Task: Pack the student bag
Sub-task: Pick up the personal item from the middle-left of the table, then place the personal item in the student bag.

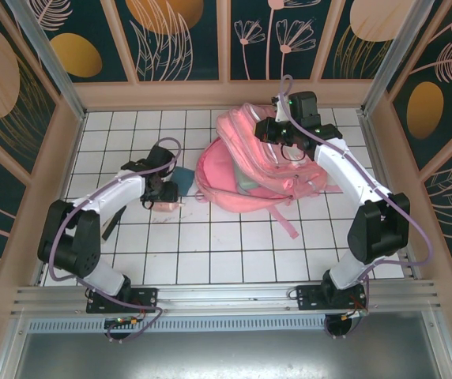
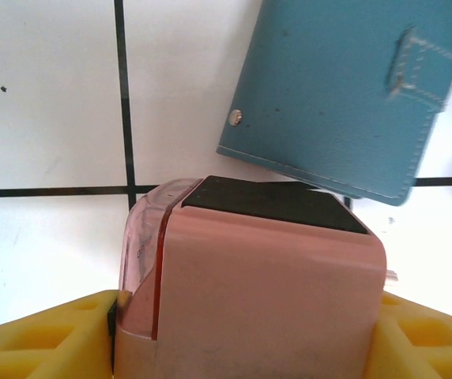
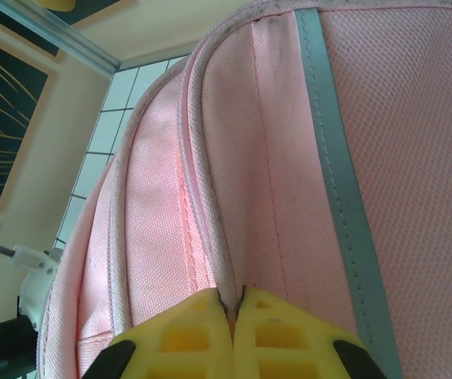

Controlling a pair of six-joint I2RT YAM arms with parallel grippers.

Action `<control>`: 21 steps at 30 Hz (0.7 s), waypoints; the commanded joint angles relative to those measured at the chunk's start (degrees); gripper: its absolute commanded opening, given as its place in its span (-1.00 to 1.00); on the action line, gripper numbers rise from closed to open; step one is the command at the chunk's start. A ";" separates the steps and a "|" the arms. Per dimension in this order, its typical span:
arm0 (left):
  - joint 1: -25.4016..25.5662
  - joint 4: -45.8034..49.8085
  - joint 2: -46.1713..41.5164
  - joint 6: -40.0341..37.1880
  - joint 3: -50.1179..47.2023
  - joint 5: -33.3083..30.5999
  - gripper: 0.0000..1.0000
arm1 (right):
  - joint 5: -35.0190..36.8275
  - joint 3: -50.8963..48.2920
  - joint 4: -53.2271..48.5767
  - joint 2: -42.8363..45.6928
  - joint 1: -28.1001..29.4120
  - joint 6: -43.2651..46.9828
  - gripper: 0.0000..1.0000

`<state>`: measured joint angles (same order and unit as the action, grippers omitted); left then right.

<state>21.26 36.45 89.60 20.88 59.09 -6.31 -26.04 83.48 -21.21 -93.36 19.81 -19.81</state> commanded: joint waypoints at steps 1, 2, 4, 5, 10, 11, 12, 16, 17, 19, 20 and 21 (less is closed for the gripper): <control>-0.23 1.79 -3.46 4.80 3.72 5.45 0.08 | -3.06 0.04 3.63 2.82 -0.11 -1.28 -1.00; -0.22 1.13 -4.10 6.14 4.73 7.03 0.07 | -2.83 -0.07 3.63 3.20 -0.07 -1.28 -1.00; -0.25 -1.16 -4.86 9.16 6.91 10.47 0.05 | -2.70 -0.25 3.72 3.63 -0.16 -1.19 -1.00; -0.16 -2.46 -4.88 11.13 8.38 12.06 0.04 | -2.66 -0.34 3.80 3.88 -0.20 -1.28 -1.00; 0.85 -11.32 -2.71 18.51 14.64 16.82 0.01 | -3.47 -0.60 4.32 3.98 -0.34 -2.06 -1.00; 1.43 -12.95 -1.61 19.44 15.95 16.81 0.01 | -3.64 -0.60 4.36 4.02 -0.38 -2.20 -1.00; 2.08 -14.15 0.03 20.22 17.30 16.41 0.02 | -3.60 -0.60 4.39 3.89 -0.35 -2.25 -1.00; 4.29 -15.52 7.66 22.12 22.59 14.88 0.05 | -3.49 -0.38 4.42 3.93 -0.37 -2.46 -1.00; 5.17 -15.46 10.21 22.02 24.06 14.18 0.05 | -3.41 -0.42 4.42 4.02 -0.38 -2.51 -1.00; 6.56 -14.14 14.10 21.66 27.14 12.40 0.05 | -3.31 -0.66 4.46 4.37 -0.32 -2.53 -1.00; 7.15 -12.94 16.35 21.78 28.91 11.78 0.04 | -3.36 -0.83 4.58 4.43 -0.34 -2.60 -1.00; 7.52 -11.76 18.00 21.82 30.31 10.95 0.04 | -3.31 -0.97 4.61 4.46 -0.38 -2.68 -1.00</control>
<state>27.38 23.18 103.72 41.10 86.00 6.72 -26.72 82.76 -20.27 -93.23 19.59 -21.41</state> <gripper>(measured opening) 0.614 0.065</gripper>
